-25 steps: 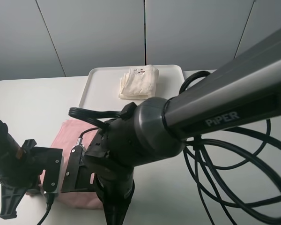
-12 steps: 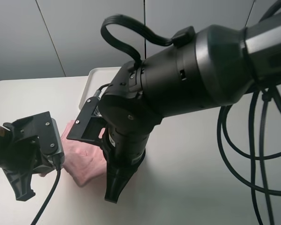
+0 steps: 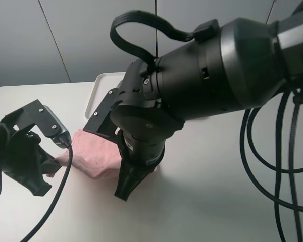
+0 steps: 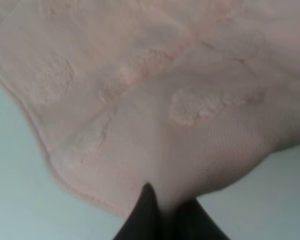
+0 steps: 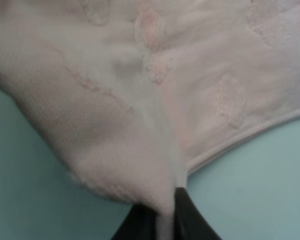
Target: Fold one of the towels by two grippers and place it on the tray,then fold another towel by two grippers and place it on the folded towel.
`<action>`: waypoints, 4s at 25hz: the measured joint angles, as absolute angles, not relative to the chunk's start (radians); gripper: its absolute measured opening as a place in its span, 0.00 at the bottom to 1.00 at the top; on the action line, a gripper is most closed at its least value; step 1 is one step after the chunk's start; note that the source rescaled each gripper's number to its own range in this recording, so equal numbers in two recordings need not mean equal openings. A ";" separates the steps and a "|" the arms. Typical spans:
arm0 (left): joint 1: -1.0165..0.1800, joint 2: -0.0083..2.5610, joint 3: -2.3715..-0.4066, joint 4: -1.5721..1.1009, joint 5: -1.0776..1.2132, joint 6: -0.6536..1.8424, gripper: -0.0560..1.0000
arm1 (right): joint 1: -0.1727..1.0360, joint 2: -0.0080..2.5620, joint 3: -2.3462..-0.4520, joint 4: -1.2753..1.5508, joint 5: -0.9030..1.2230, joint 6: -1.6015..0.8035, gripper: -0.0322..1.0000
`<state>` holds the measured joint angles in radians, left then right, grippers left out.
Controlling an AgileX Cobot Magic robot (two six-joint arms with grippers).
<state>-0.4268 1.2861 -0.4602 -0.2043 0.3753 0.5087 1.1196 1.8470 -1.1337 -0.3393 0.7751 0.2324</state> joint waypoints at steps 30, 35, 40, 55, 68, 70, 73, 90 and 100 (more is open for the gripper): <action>-0.427 1.411 -0.460 -0.209 0.082 0.366 0.05 | 1.119 1.847 -1.048 -0.883 0.679 0.834 0.04; -0.427 1.420 -0.460 -0.222 0.000 0.332 0.10 | 1.117 1.847 -1.013 -1.031 0.662 1.022 0.04; -0.427 1.421 -0.460 -0.224 -0.026 0.323 0.15 | 1.117 1.866 -1.002 -1.160 0.658 1.180 0.04; -0.335 1.507 -0.460 -0.230 -0.114 0.321 0.65 | 1.117 1.958 -1.002 -1.324 0.652 1.458 0.31; -0.273 1.519 -0.593 -0.363 0.072 0.321 1.00 | 1.046 1.958 -1.046 -1.063 0.673 1.361 0.90; -0.237 1.526 -0.657 -0.373 0.168 0.321 1.00 | 0.984 1.958 -1.066 -0.915 0.651 1.234 0.91; -0.182 1.558 -0.735 -0.378 0.279 0.320 1.00 | 0.904 1.958 -1.102 -0.738 0.648 1.044 0.91; -0.141 1.798 -0.942 -0.251 0.583 0.151 0.99 | 0.841 1.958 -1.251 -0.198 0.778 0.484 0.97; -0.141 1.854 -0.944 -0.161 0.581 0.077 0.99 | 0.796 1.958 -1.263 -0.065 0.784 0.364 0.97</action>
<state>-0.1407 1.8538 -0.9438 -0.1611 0.5809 0.0768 0.7957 1.9579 -1.2632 -0.0646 0.7843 0.3637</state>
